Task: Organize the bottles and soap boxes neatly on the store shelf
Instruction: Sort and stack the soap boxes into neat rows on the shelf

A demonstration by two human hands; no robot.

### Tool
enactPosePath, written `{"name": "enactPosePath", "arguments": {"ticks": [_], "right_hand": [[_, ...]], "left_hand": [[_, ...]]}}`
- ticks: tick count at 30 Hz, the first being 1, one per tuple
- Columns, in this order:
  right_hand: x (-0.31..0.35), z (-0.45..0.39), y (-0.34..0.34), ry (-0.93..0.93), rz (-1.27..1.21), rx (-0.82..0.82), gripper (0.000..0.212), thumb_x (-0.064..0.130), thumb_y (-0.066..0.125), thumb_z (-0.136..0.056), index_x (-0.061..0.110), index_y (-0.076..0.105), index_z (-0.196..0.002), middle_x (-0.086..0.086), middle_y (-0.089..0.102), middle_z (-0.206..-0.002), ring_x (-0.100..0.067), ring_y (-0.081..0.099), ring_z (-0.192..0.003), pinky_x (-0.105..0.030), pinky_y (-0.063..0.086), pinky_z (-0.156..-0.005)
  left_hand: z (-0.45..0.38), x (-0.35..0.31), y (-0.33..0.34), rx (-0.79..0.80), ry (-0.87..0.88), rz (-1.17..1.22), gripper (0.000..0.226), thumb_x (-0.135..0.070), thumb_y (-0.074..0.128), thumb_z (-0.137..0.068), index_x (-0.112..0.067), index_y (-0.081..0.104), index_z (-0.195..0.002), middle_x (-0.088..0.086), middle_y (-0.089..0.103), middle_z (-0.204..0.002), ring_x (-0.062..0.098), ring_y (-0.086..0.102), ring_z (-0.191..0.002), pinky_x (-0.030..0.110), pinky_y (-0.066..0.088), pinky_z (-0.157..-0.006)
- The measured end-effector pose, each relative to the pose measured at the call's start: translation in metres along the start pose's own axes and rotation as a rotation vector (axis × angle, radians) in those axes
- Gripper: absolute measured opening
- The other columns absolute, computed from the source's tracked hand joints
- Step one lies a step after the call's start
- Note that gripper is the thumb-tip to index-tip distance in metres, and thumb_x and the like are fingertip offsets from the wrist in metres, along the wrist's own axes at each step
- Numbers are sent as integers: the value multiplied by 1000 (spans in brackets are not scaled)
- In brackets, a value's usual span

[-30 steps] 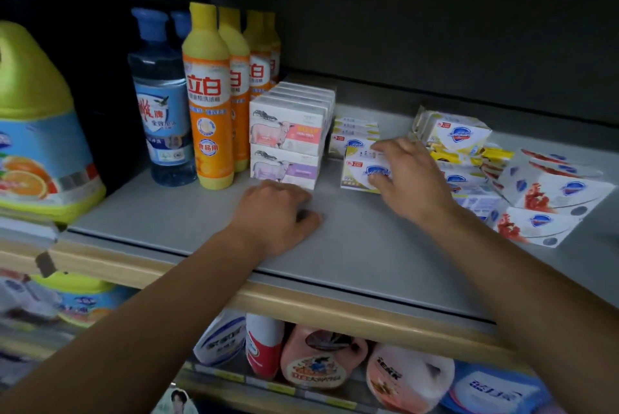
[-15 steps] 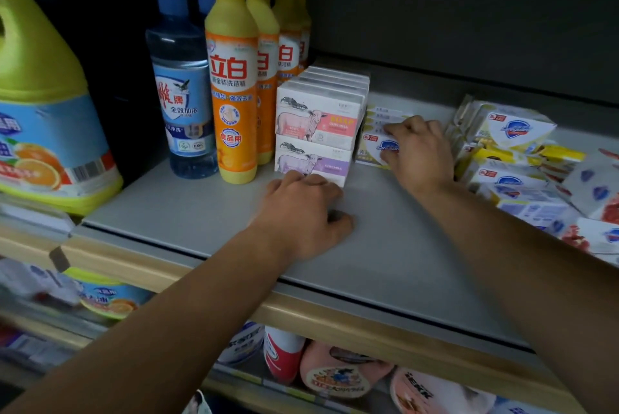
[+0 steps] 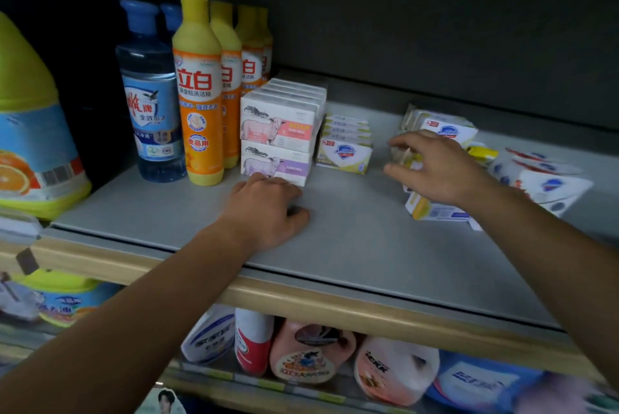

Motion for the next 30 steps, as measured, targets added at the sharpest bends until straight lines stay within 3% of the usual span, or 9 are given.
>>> {"name": "enactPosePath", "arguments": {"ticks": [4, 6, 9, 13, 18, 20, 23, 26, 30], "right_hand": [[-34, 33, 0, 156, 115, 243, 71, 44, 73, -79, 23, 46, -141, -5, 51, -141, -25, 50, -126, -34, 40, -104], [-39, 42, 9, 164, 153, 310, 66, 35, 71, -83, 22, 44, -142, -6, 50, -141, -26, 52, -124, -39, 43, -103], [-33, 44, 11, 170, 148, 183, 56, 19, 67, -86, 25, 48, -139, -5, 54, -137, -28, 54, -120, -40, 45, -99], [5, 47, 13, 80, -86, 28, 49, 24, 71, -85, 23, 54, -130, -3, 62, -128, -24, 53, -119, -32, 44, -95], [68, 44, 20, -48, -401, -86, 48, 25, 81, -74, 24, 67, -120, -1, 69, -115, -18, 61, -108, -31, 46, -95], [84, 42, 26, -87, -437, -116, 49, 29, 84, -72, 26, 68, -118, 4, 68, -110, -16, 61, -104, -28, 47, -91], [94, 43, 33, -122, -500, -171, 46, 30, 85, -71, 26, 70, -115, 17, 60, -100, -14, 60, -101, -29, 48, -89], [93, 47, 38, -145, -563, -222, 43, 29, 85, -71, 25, 70, -112, 21, 60, -99, -15, 61, -100, -36, 50, -88], [88, 54, 48, -106, -471, -331, 49, 32, 85, -70, 19, 68, -114, 9, 65, -109, -19, 57, -104, -32, 45, -92]], "left_hand": [[2, -2, -2, -6, 6, 8, 61, -61, 34, -75, -23, 68, -108, 1, 67, -118, 29, 55, -114, 39, 45, -97], [4, -3, -4, -23, 2, 21, 59, -60, 37, -76, -21, 69, -107, 3, 69, -115, 31, 56, -112, 39, 47, -94], [6, -4, -6, -27, 11, 43, 55, -59, 41, -79, -20, 70, -107, 5, 69, -115, 31, 57, -111, 39, 49, -91], [9, -5, -13, -52, 54, 192, 54, -55, 49, -85, -22, 65, -124, 4, 66, -125, 27, 57, -118, 37, 48, -95], [20, -11, -25, -131, 167, 599, 40, -37, 52, -87, -20, 66, -120, -10, 71, -103, 6, 65, -94, 24, 51, -84], [21, -10, -26, -132, 167, 696, 33, -35, 55, -88, -23, 66, -117, -11, 71, -99, 8, 67, -88, 24, 53, -79], [19, -6, -25, -151, 169, 727, 23, -29, 67, -87, -29, 64, -110, -11, 71, -94, 12, 67, -80, 29, 56, -75], [18, -4, -23, -165, 196, 676, 26, -30, 71, -86, -31, 64, -111, -13, 70, -90, 8, 65, -76, 24, 55, -70], [14, 0, -20, -221, 133, 676, 22, -32, 68, -87, -18, 70, -105, -3, 74, -87, 16, 68, -76, 30, 55, -70]]}}
Point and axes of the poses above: each hand's wrist, its own z-axis away from the middle knuckle, its own y-axis out of the palm, x = y × z, the point moved 4 cm from there along -z, towards the middle knuckle
